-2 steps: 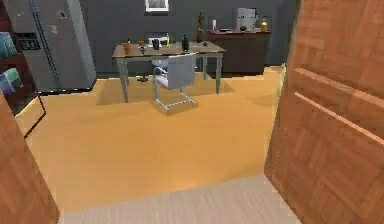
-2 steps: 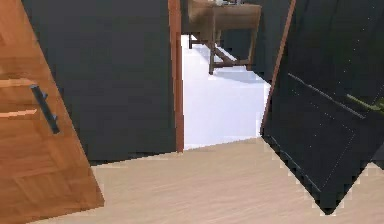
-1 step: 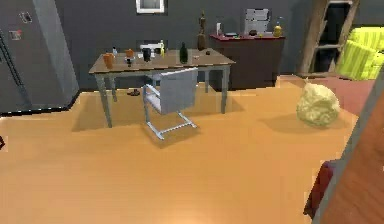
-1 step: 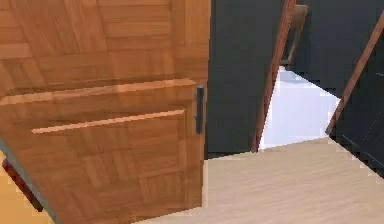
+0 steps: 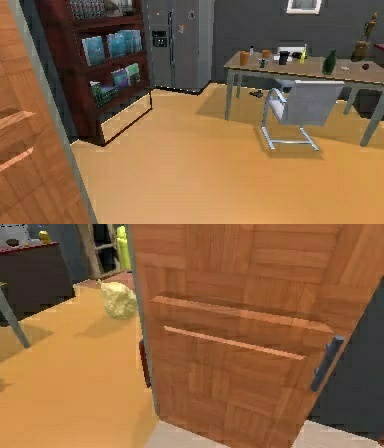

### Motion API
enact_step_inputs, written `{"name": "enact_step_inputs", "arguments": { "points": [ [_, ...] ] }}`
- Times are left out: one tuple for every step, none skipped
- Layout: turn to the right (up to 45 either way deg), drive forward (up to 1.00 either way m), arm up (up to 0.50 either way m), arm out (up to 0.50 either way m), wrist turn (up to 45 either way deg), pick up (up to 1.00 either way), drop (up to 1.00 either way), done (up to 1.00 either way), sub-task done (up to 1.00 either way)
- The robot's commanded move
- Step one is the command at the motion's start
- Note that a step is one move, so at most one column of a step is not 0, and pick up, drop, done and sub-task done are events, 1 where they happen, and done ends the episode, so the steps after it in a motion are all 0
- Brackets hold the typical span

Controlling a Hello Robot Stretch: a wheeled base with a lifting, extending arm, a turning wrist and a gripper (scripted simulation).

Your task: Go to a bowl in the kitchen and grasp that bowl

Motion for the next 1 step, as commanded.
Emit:
{"name": "enact_step_inputs", "arguments": {
  "points": [
    [0.0,0.95,0.0,0.0,0.0,0.0,0.0,0.0,0.0]
  ]
}}
